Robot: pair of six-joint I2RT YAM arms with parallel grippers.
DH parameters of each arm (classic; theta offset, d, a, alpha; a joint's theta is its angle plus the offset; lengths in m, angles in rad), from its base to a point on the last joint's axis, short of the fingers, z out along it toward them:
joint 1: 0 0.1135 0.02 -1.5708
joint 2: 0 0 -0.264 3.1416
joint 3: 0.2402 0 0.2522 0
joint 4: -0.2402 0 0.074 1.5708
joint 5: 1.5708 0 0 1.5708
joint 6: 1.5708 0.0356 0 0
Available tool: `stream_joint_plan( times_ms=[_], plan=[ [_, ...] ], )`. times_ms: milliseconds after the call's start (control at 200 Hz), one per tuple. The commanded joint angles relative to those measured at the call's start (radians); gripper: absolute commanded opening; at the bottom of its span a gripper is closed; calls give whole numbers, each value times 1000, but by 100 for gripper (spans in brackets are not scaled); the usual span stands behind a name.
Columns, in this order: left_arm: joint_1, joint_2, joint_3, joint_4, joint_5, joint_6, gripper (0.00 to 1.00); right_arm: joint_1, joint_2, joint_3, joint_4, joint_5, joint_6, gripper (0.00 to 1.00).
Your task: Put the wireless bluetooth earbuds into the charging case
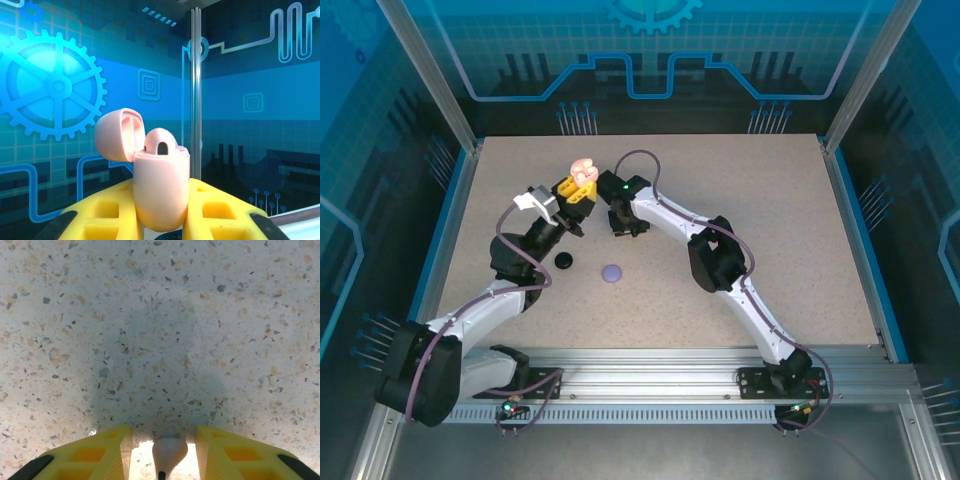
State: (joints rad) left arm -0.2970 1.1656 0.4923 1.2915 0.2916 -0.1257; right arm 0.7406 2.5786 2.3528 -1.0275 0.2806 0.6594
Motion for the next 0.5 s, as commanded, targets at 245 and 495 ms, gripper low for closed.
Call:
stream_joint_plan(
  times_ms=[245, 495],
  plan=[
    [9, -13, -9, 28, 0, -8, 0, 6, 22, 0, -20, 25, 23, 34],
    [9, -11, -5, 26, 5, -12, 0, 3, 3, -41, -1, 22, 29, 32]
  ],
)
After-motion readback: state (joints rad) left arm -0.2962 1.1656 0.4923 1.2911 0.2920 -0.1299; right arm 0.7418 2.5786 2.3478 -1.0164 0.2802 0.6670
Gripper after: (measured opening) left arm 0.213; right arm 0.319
